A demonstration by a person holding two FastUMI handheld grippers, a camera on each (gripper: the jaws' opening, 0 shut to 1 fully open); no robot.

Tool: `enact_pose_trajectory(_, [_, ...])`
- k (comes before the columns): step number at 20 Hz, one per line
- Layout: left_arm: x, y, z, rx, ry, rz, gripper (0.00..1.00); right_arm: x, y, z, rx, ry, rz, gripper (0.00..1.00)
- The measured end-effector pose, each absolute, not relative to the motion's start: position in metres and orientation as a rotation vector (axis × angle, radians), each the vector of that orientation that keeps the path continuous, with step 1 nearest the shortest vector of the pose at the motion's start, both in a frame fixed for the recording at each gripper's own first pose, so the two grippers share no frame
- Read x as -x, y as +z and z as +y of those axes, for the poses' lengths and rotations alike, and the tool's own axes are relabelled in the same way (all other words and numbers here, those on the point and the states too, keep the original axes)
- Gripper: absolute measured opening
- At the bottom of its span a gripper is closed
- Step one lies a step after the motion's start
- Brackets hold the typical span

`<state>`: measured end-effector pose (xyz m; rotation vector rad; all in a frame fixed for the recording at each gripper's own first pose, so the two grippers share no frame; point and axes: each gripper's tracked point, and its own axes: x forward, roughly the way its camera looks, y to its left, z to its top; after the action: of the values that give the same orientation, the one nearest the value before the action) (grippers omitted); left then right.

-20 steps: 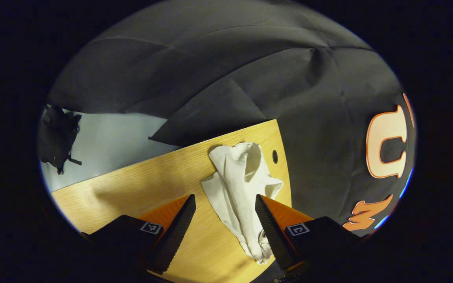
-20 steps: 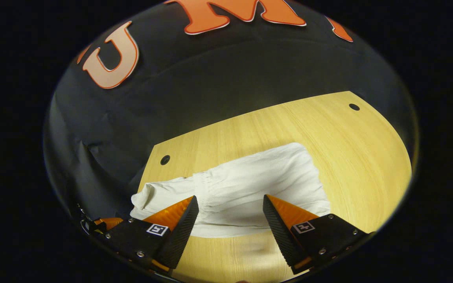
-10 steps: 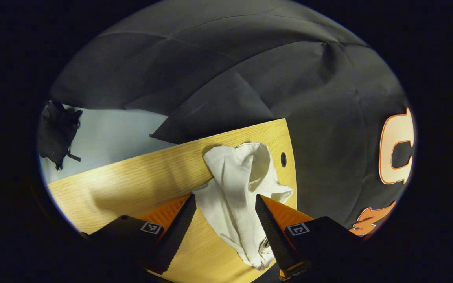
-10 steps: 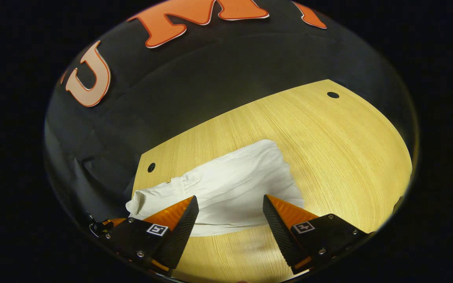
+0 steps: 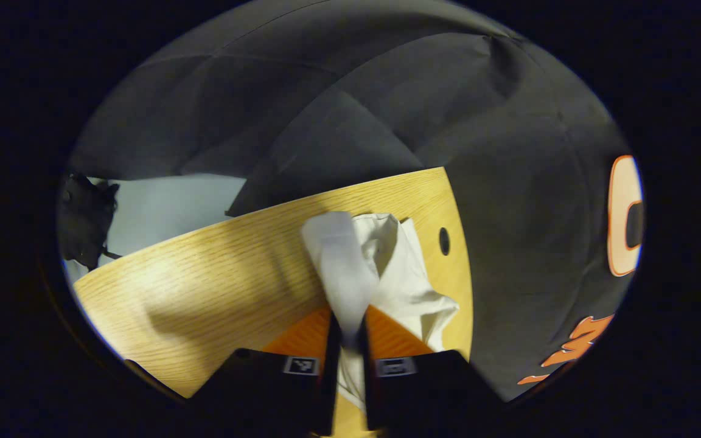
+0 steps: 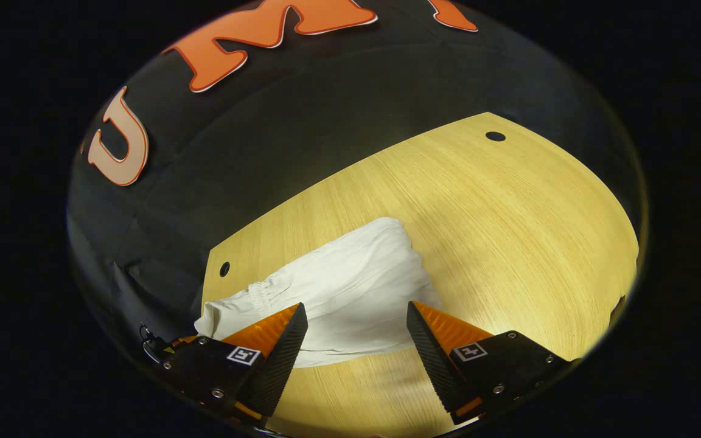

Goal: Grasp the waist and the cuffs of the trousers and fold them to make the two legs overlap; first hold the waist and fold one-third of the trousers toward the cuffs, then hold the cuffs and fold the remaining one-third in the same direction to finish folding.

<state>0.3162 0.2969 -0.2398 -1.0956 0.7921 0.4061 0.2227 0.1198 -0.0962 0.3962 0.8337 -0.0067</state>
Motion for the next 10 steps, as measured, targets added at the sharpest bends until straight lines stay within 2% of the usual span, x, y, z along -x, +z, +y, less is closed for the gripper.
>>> enact_pose_trajectory(1, [-0.316,-0.232,0.295,1.091,0.386,0.785,0.12,-0.223,-0.096,0.117,-0.398,-0.012,0.834,0.99])
enact_pose_trajectory(3, [-0.335,-0.226,0.292,1.06,0.344,0.751,0.05,-0.224,-0.097,0.109,-0.389,-0.021,0.835,0.99])
enact_pose_trajectory(10, [-0.365,-0.127,0.251,0.85,0.153,0.629,0.04,-0.232,-0.099,0.103,-0.409,0.008,0.835,0.99])
